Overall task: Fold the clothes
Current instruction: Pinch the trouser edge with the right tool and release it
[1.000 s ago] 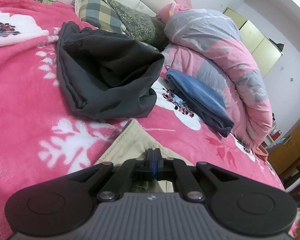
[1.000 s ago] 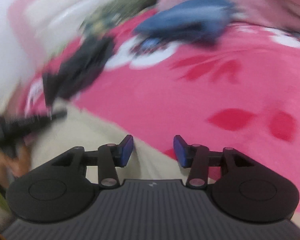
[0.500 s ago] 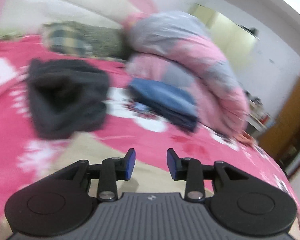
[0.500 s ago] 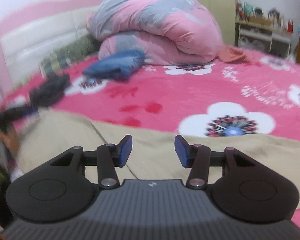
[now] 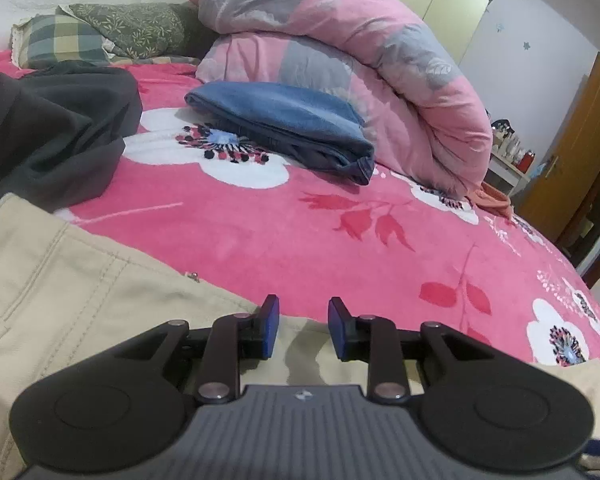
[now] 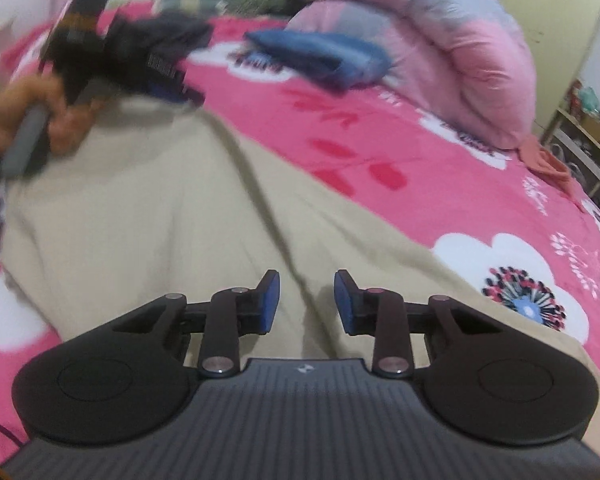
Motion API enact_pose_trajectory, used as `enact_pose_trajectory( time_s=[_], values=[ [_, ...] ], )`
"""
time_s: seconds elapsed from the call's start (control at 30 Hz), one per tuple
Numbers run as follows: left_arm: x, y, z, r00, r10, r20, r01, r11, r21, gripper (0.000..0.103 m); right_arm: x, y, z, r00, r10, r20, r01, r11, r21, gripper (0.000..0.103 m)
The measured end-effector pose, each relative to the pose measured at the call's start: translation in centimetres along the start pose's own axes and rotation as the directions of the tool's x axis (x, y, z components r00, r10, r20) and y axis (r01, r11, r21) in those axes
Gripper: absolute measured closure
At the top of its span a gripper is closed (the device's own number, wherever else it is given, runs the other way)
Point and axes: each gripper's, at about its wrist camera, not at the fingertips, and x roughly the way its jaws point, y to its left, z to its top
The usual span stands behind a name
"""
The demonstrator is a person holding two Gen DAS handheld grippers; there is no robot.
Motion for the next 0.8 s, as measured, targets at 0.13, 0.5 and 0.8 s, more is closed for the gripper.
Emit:
enact_pose_trajectory(
  time_s=[0.13, 0.5, 0.8],
  values=[
    [-0.2, 0.3, -0.1, 1.000, -0.009, 0.003, 0.009, 1.000, -0.006, 0.075, 1.5, 1.1, -1.1, 0.998, -0.068, -0.008, 0.067, 0.994, -0.086, 0.078],
    [-0.1, 0.3, 0.1, 1.000, -0.019, 0.006, 0.019, 1.000, -0.018, 0.075, 0.6, -1.9, 0.4, 0.970, -0.235, 0.063, 0.236, 0.972, -0.016, 0.100],
    [-0.1, 0.4, 0.1, 1.000, -0.024, 0.004, 0.024, 0.999, -0.026, 0.075, 2.8, -5.8, 0.9, 0.990, -0.141, 0.029, 0.135, 0.979, 0.151, 0.096]
  ],
)
